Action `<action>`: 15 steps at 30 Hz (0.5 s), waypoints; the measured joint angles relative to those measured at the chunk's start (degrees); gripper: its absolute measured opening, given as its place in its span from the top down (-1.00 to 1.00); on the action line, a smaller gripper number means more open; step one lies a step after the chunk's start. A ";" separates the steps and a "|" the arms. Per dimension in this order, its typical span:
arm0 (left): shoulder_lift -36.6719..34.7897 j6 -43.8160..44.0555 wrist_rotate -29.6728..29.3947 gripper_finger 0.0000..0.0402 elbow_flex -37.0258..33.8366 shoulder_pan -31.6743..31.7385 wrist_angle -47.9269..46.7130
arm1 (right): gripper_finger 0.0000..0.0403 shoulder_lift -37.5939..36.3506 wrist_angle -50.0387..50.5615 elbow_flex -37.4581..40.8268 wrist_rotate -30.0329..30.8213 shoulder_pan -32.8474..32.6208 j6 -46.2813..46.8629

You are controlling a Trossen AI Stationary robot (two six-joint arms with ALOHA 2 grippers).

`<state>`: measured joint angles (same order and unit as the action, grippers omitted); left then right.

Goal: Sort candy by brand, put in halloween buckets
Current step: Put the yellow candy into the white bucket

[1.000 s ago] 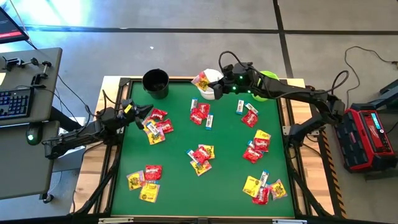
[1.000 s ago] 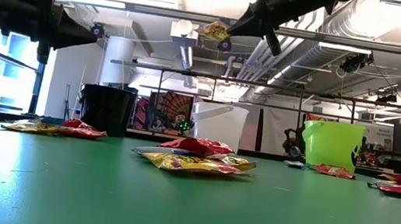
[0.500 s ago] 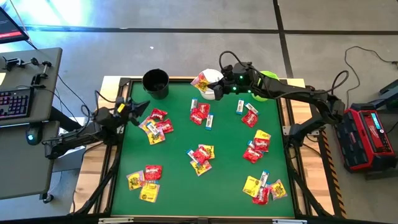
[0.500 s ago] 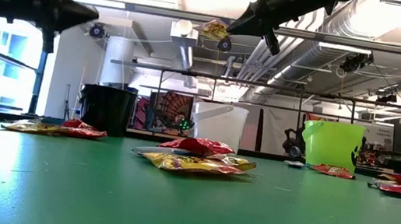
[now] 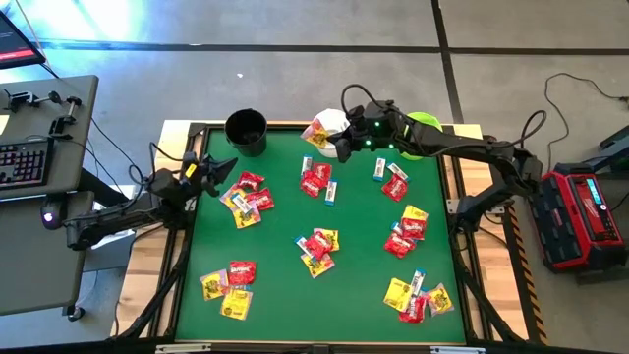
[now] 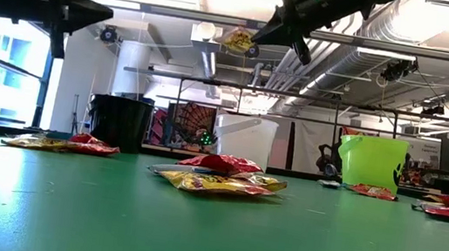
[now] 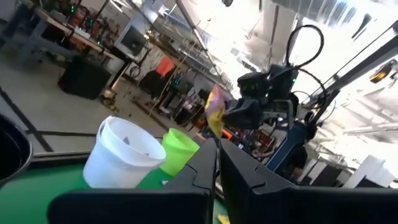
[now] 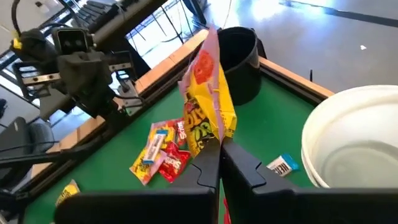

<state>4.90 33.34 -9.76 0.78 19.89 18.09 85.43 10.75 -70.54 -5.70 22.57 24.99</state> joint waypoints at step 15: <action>0.42 -1.74 -8.09 1.00 -0.04 -0.01 -8.29 | 1.00 0.02 9.83 0.00 7.82 3.69 -1.07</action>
<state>5.32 31.60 -17.86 0.73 19.88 9.81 85.45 20.58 -70.54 2.11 26.26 23.92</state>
